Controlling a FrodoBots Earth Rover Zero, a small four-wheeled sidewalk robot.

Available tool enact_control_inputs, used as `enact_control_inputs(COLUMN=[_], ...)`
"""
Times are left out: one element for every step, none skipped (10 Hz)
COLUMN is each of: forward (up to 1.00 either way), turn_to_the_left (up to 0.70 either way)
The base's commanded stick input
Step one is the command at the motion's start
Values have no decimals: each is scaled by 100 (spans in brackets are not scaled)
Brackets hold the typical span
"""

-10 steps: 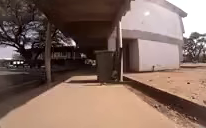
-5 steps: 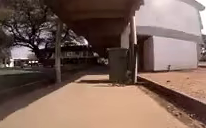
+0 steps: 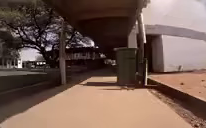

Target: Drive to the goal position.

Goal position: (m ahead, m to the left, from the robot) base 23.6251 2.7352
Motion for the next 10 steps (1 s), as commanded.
enact_control_inputs(forward=[50, 50, 50, 50, 50, 50, 50, 50, 50, 50], turn_to_the_left=[0, 0, 0, 0, 0, 0, 0, 0, 0, 0])
